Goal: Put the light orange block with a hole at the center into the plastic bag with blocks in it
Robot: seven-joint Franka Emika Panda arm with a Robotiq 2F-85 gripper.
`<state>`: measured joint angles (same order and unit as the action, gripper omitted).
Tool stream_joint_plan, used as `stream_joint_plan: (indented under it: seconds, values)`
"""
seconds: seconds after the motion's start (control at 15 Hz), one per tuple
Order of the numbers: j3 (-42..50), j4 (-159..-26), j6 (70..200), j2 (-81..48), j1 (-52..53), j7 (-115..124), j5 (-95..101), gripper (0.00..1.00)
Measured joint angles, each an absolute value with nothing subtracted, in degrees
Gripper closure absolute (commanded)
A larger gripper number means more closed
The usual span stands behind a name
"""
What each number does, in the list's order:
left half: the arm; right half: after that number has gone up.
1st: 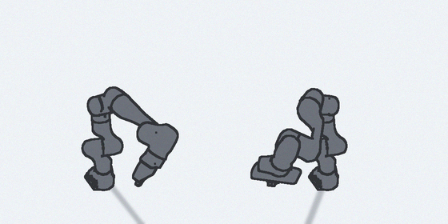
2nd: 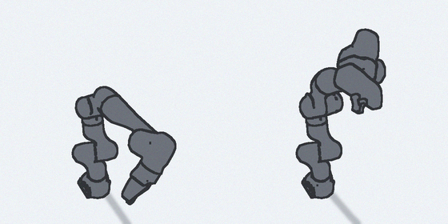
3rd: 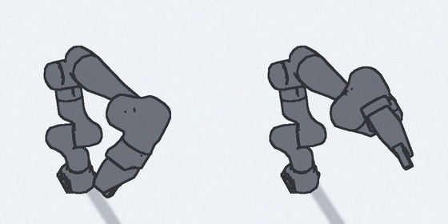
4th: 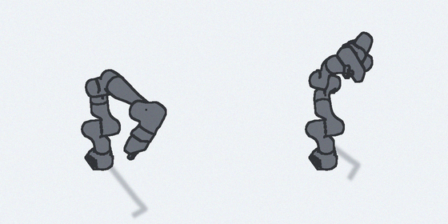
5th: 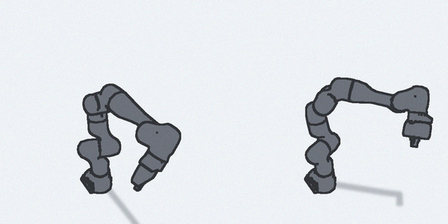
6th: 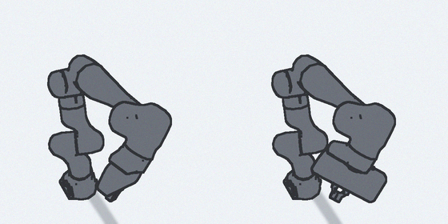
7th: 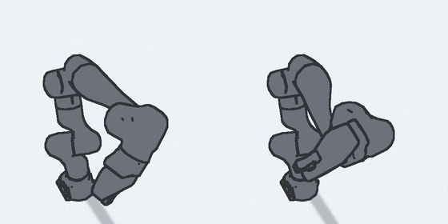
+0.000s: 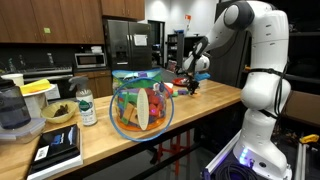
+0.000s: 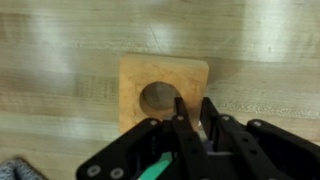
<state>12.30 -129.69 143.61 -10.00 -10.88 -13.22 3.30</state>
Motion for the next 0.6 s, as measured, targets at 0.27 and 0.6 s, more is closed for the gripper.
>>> stream_joint_plan:
  seconds: [0.27,0.6]
  values:
    - [12.28,-129.69,143.61,-10.00,-10.88,-13.22,3.30,0.95]
    - [12.21,-129.67,143.55,-9.96,-10.87,-13.24,4.59,0.95]
